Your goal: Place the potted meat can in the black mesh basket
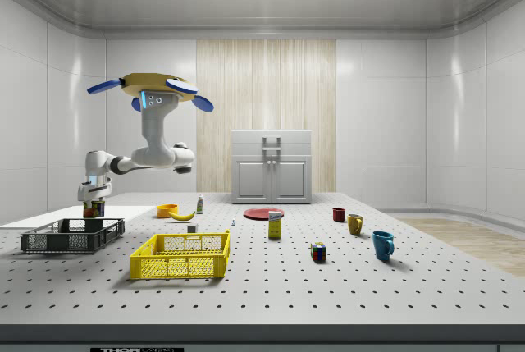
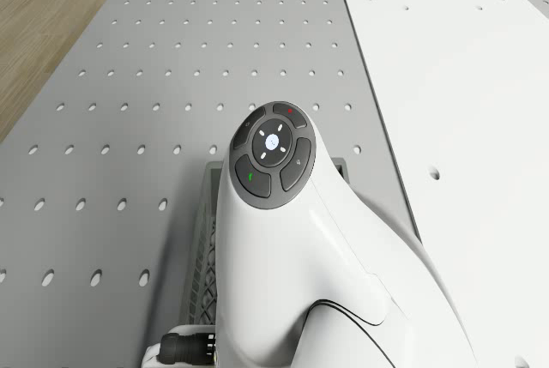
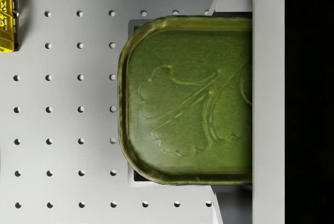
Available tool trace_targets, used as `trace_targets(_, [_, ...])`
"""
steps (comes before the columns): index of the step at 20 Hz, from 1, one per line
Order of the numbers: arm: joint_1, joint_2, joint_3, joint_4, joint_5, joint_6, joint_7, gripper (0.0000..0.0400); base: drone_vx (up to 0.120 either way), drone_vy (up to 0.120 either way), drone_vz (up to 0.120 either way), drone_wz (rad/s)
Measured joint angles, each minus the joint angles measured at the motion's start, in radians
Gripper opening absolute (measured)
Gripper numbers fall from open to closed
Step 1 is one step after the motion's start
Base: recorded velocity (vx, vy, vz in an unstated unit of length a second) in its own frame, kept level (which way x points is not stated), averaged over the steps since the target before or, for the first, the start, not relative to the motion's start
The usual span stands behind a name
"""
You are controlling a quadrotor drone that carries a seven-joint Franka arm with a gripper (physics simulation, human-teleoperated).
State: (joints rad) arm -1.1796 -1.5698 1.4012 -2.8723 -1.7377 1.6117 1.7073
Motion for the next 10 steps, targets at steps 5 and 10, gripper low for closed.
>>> trace_targets(5, [0.0,-0.001,0.0,0.0,0.0,0.001,0.0,0.0286,0.12,0.0,-0.12,0.0])
trace_targets(10, [0.0,-0.001,0.0,0.0,0.001,0.001,0.0,0.0286,0.12,-0.056,-0.056,0.0])
